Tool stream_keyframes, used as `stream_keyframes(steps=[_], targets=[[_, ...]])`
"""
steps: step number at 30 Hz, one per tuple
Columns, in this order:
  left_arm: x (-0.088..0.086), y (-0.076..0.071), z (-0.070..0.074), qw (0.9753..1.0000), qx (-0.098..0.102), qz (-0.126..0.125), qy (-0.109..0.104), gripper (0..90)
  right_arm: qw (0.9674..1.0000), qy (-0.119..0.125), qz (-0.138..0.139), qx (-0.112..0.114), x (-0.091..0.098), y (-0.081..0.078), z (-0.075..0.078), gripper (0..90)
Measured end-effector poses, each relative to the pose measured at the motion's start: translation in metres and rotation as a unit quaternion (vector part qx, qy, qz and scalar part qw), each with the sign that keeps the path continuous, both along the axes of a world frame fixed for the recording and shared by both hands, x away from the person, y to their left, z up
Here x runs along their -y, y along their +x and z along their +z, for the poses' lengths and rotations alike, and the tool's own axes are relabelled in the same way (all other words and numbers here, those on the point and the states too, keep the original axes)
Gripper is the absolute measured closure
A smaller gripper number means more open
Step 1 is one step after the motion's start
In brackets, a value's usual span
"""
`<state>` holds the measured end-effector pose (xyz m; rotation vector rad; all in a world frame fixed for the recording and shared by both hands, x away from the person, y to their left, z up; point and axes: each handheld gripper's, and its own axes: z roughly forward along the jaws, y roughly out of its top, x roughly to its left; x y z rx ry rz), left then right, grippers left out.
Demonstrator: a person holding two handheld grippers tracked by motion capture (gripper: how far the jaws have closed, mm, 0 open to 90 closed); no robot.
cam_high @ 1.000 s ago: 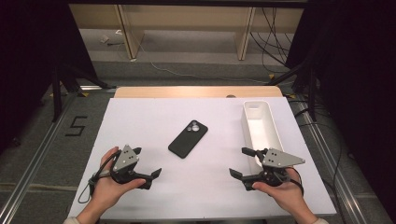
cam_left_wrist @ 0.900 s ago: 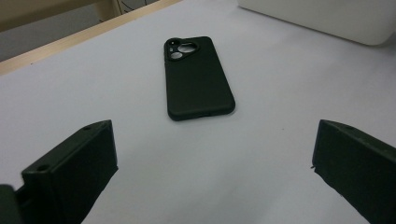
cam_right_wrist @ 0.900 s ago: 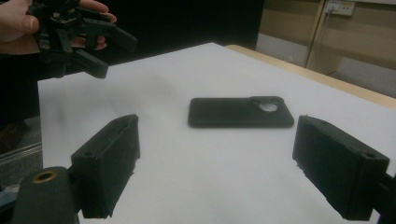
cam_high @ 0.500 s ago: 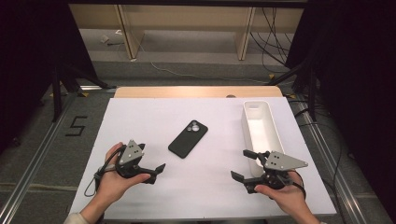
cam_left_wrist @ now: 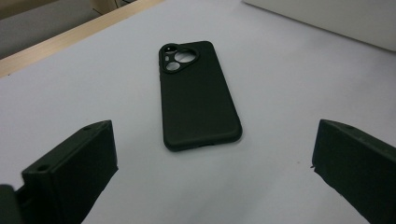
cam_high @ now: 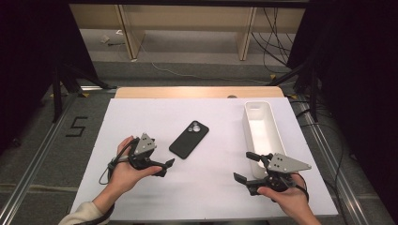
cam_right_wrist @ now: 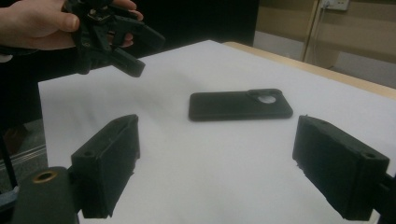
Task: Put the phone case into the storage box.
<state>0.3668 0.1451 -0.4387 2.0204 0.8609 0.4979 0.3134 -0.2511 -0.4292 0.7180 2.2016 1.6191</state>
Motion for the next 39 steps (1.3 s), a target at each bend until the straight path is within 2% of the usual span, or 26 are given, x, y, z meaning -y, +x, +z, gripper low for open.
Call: stream_keyframes(steps=[5,8,20,24,30,39], targets=[[0.009,0.012,-0.002,0.9999,-0.009,-0.001,0.009,0.0,1.0,0.002,-0.003,-0.001,0.001,0.0,-0.001,16.0],[0.016,0.023,-0.005,0.9996,-0.02,-0.001,0.018,0.0,1.0,0.002,-0.002,-0.002,0.0,0.0,-0.001,16.1],[0.036,0.049,-0.013,0.9981,-0.045,0.002,0.043,0.0,1.0,0.002,0.0,-0.004,0.0,0.0,-0.002,16.0],[0.045,0.06,-0.019,0.9969,-0.056,0.002,0.055,0.0,1.0,0.003,0.001,-0.005,-0.001,0.0,-0.002,16.1],[0.05,0.07,-0.026,0.996,-0.066,0.006,0.06,0.0,1.0,0.003,0.001,-0.005,-0.001,0.0,-0.002,16.0],[0.061,0.087,-0.039,0.9928,-0.095,0.013,0.073,0.1,1.0,0.004,0.004,-0.005,-0.002,-0.001,-0.002,16.0]])
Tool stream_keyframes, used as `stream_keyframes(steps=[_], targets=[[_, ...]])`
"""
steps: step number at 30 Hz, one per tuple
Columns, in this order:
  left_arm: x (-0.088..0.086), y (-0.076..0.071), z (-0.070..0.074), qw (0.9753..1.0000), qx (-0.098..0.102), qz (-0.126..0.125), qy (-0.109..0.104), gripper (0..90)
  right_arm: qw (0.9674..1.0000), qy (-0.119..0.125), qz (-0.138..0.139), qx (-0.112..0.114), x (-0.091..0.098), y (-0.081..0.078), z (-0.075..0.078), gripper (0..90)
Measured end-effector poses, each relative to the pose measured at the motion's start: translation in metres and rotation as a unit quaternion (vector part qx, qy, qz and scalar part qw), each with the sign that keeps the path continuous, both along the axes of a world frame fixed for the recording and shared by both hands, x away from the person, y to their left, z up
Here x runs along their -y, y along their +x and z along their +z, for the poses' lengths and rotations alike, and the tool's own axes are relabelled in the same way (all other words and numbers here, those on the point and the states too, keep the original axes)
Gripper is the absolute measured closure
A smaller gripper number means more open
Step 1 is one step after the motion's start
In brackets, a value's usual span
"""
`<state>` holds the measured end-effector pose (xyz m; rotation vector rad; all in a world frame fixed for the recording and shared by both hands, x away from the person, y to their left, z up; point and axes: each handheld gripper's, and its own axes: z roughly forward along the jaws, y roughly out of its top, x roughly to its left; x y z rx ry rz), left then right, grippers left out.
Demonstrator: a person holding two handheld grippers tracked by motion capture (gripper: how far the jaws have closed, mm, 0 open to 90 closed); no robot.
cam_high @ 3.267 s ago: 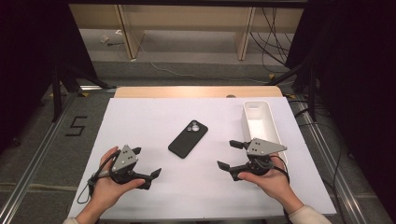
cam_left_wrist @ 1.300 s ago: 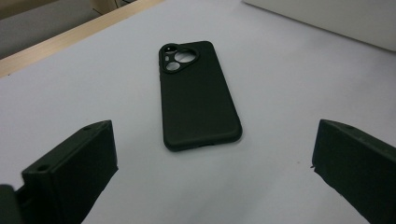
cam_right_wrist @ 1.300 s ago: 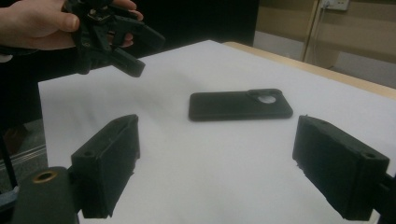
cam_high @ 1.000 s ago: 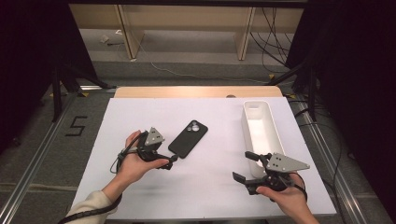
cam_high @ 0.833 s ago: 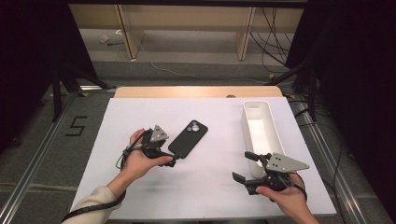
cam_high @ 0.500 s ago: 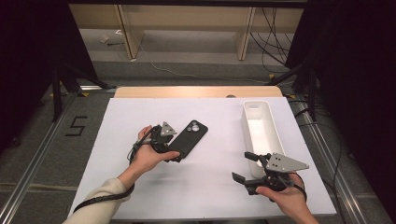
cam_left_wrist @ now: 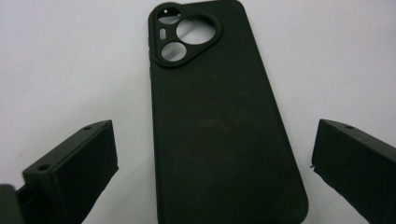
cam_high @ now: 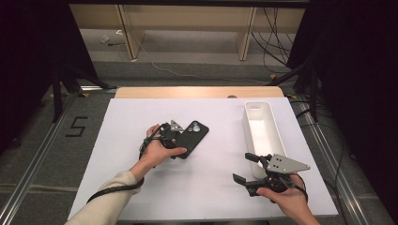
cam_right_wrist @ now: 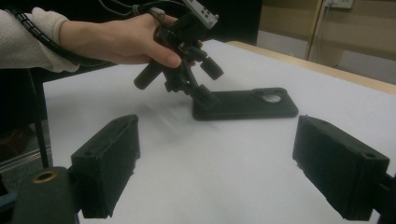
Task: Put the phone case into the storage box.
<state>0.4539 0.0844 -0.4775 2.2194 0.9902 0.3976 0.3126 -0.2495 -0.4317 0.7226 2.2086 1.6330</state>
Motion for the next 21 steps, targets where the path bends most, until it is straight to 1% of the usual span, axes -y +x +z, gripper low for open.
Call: stream_keyframes(steps=[9,11,16,17,21], targets=[[0.007,0.007,-0.006,0.9999,-0.011,0.003,0.008,0.3,1.0,0.001,0.002,0.001,0.0,0.0,0.0,16.0],[0.009,0.009,-0.008,0.9997,-0.016,0.001,0.017,0.3,1.0,0.001,0.002,0.002,0.0,-0.001,0.001,16.0],[0.01,0.011,-0.01,0.9996,-0.021,0.001,0.019,0.4,1.0,0.001,0.002,0.002,0.0,0.0,0.0,16.0],[0.01,0.011,-0.011,0.9995,-0.026,0.004,0.017,0.4,1.0,0.001,0.002,0.002,0.0,0.0,0.0,16.0],[0.009,0.013,-0.013,0.9993,-0.034,0.0,0.016,0.0,1.0,0.002,0.002,0.003,0.0,0.0,0.0,16.1]])
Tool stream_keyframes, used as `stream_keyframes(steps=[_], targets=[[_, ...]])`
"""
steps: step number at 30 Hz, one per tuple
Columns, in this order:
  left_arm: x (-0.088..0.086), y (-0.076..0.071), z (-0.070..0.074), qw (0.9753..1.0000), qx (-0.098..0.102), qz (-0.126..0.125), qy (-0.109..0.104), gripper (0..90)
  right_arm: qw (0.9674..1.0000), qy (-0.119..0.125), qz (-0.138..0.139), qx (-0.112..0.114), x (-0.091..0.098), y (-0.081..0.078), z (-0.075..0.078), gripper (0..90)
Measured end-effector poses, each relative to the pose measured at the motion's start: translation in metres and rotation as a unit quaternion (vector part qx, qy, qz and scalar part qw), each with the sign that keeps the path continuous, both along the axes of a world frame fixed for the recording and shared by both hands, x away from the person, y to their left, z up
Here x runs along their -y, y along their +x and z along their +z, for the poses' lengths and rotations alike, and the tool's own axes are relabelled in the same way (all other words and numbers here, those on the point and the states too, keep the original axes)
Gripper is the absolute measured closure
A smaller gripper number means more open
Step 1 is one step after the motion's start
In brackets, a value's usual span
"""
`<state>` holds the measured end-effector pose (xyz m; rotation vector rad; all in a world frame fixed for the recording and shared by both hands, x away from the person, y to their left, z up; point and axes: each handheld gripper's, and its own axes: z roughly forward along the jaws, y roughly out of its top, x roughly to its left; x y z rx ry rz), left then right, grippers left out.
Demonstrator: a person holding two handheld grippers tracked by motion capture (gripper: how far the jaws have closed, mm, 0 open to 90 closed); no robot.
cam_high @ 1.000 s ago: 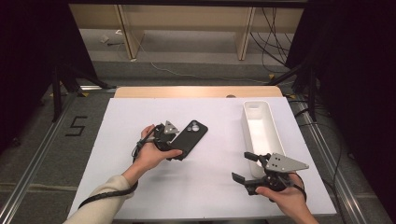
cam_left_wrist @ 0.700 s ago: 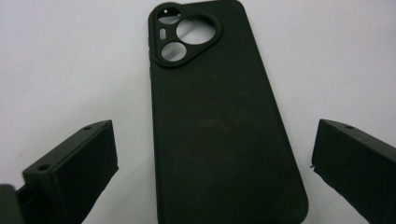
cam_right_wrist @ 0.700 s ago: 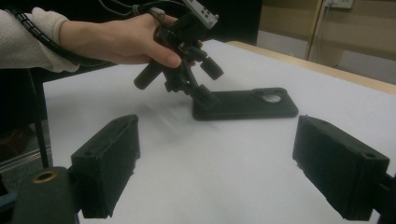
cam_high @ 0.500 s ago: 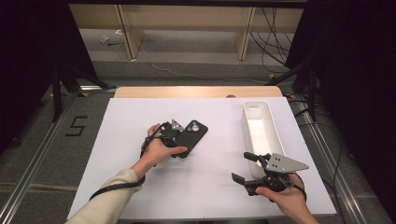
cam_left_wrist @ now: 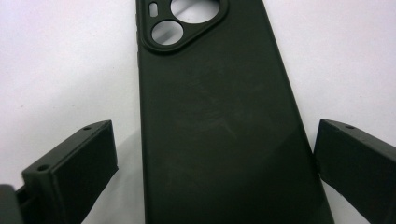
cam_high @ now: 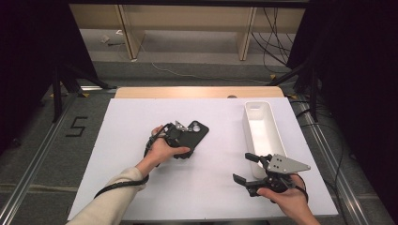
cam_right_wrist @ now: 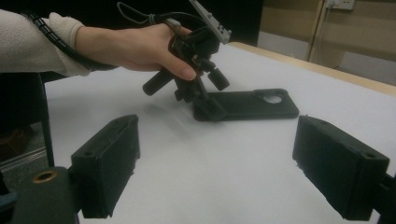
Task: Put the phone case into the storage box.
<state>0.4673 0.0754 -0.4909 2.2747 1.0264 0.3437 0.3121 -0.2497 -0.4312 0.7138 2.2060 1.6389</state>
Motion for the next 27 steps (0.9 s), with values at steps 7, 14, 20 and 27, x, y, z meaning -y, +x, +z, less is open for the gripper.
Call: stream_keyframes(steps=[7,14,20,27], targets=[[0.0016,0.0022,-0.0022,1.0,-0.007,-0.002,0.003,0.0,1.0,-0.001,0.0,-0.001,0.0,-0.0001,0.0,16.1],[0.002,0.0049,-0.0016,0.9998,-0.017,-0.004,0.005,0.0,1.0,-0.001,0.0,-0.002,0.0,0.0001,-0.0006,16.1],[0.0028,0.0066,-0.0006,0.9997,-0.023,-0.006,0.011,0.0,1.0,-0.001,0.0,-0.002,-0.0001,0.0,-0.0005,16.0],[0.0038,0.0075,-0.0001,0.9995,-0.026,-0.008,0.014,0.0,1.0,-0.001,0.0,-0.003,-0.0002,0.0001,-0.0009,16.0]])
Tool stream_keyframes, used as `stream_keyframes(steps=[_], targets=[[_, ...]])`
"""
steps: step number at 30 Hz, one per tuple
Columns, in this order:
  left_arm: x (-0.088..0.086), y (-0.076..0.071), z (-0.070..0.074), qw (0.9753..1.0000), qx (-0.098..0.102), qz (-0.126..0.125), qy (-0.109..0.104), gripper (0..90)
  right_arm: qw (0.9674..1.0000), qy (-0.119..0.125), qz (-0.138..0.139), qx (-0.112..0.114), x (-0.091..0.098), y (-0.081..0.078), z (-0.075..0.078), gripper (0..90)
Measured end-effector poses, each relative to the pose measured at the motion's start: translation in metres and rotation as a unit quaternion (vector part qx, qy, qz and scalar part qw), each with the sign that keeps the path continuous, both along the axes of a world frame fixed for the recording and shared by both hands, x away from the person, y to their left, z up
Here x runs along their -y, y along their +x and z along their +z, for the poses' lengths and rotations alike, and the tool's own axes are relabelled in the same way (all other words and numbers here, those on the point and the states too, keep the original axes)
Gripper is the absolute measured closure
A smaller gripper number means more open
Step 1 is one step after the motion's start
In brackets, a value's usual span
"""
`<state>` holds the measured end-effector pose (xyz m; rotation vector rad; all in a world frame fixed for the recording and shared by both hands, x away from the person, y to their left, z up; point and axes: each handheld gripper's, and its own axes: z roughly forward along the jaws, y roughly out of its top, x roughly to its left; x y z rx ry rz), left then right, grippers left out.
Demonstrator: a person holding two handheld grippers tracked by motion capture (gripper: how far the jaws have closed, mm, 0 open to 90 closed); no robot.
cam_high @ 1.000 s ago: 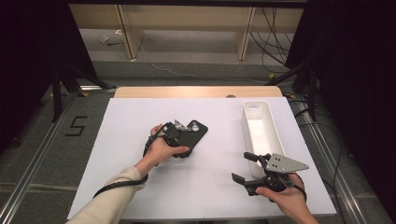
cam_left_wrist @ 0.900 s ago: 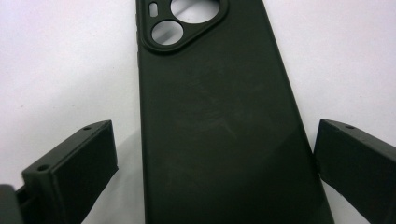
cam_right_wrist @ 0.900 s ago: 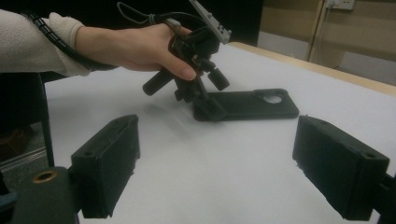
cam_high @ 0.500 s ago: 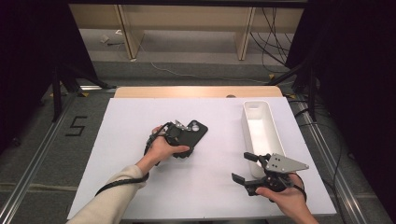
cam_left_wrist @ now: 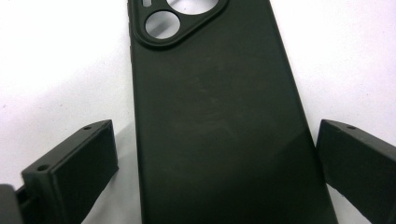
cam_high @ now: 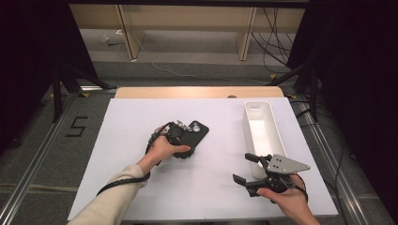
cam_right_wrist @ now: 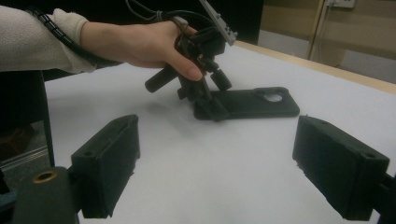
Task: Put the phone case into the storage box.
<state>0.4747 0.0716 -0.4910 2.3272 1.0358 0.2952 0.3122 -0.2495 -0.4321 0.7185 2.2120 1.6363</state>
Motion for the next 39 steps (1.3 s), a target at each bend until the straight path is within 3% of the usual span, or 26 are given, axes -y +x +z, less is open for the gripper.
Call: stream_keyframes(steps=[16,26,39], targets=[[0.0007,-0.0012,0.0011,1.0,-0.001,0.005,0.002,1.6,1.0,-0.003,0.003,-0.004,-0.0005,-0.0002,-0.0007,16.1],[0.0015,-0.0031,0.0043,0.9999,-0.006,0.008,0.003,10.2,1.0,-0.003,0.004,-0.004,-0.001,-0.0001,-0.0009,16.1],[0.0016,-0.004,0.0048,0.9999,-0.003,0.013,0.002,12.2,0.9999,-0.004,0.007,-0.006,-0.0014,0.0,-0.0015,16.1]])
